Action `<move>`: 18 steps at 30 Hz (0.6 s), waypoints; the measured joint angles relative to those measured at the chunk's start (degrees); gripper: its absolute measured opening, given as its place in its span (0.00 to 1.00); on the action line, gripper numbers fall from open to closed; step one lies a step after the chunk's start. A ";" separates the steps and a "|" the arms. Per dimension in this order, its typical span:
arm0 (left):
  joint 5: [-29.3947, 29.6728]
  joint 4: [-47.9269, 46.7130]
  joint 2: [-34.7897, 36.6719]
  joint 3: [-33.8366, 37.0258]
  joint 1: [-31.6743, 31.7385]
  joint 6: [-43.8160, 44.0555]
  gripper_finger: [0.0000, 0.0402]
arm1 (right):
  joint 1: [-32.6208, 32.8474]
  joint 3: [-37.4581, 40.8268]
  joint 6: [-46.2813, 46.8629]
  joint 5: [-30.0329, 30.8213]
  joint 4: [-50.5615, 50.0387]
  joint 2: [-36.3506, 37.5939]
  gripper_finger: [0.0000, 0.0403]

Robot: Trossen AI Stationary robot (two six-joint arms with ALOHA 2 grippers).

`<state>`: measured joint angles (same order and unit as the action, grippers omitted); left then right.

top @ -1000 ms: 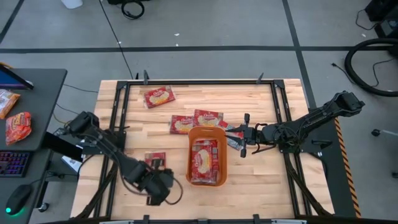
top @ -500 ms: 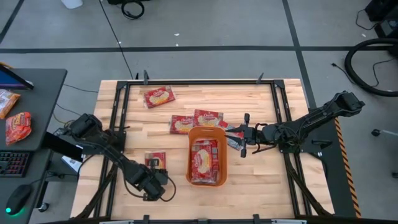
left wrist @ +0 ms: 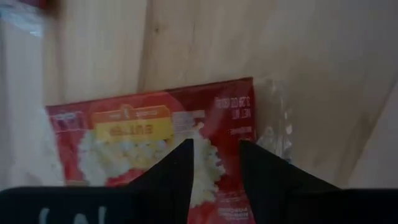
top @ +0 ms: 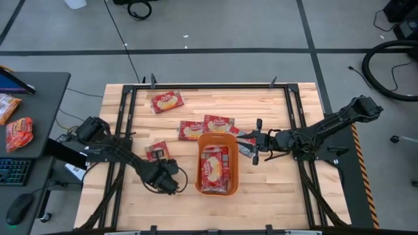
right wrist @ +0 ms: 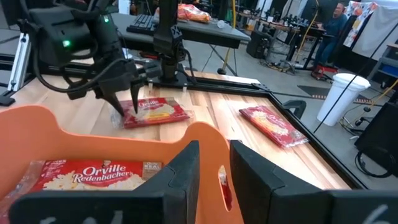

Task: Sort popcorn bags into baskets
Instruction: Put the red popcorn bag into the orange bin

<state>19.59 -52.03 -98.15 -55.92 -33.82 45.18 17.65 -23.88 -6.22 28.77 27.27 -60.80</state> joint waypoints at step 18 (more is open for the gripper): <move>-4.06 -7.72 0.04 -4.64 -5.97 -23.53 0.51 | 0.09 0.00 0.28 -0.37 -0.33 0.00 0.23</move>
<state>15.54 -59.75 -98.10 -60.55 -39.79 21.65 17.74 -23.88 -5.94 28.40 26.94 -60.80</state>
